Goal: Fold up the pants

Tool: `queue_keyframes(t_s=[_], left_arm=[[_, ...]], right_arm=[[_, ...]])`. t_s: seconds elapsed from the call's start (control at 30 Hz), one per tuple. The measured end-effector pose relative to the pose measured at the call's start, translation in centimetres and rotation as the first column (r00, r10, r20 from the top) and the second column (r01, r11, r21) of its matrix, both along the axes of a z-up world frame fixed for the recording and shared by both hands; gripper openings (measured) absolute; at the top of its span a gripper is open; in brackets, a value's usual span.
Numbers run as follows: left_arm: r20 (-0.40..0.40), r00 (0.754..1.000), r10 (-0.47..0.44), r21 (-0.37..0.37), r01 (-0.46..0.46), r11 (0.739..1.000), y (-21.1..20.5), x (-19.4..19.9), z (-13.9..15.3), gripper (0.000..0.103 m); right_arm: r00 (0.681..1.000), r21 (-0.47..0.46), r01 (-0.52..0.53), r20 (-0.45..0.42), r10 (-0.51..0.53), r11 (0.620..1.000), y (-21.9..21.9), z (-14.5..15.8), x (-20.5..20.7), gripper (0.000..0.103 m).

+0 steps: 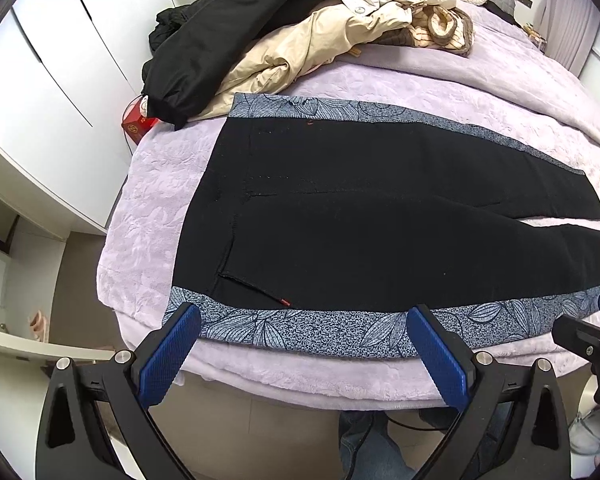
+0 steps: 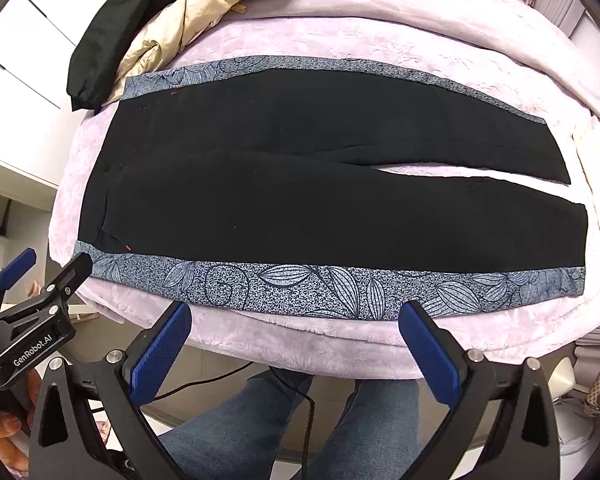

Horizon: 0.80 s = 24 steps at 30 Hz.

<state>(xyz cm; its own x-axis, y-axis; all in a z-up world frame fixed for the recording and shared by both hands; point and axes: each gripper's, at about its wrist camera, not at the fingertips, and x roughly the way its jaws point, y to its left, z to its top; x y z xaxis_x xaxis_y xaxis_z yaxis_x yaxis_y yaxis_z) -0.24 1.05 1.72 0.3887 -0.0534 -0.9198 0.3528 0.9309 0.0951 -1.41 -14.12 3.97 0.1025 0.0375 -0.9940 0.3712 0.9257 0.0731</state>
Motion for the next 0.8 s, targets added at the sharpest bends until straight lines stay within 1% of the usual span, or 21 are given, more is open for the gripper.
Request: queue_keyframes(t_s=[0.27,0.6,0.8], left_arm=[[-0.002,1.000,0.003,-0.001,-0.003,1.000,0.11,0.17,-0.01,0.103],[-0.010,1.000,-0.022,-0.007,0.022,1.000,-0.36,0.03,-0.13,0.103],[-0.016,1.000,-0.015,-0.005,0.015,1.000,-0.28,0.22,-0.31,0.103]], right_arm=[[1.000,-0.007,0.002,0.005,-0.002,1.000,-0.25,0.32,-0.17,0.103],[1.000,-0.008,0.014,0.002,-0.014,1.000,-0.70,0.37,-0.40,0.103],[1.000,-0.007,0.014,0.000,-0.014,1.000,-0.73,0.30,-0.32,0.103]])
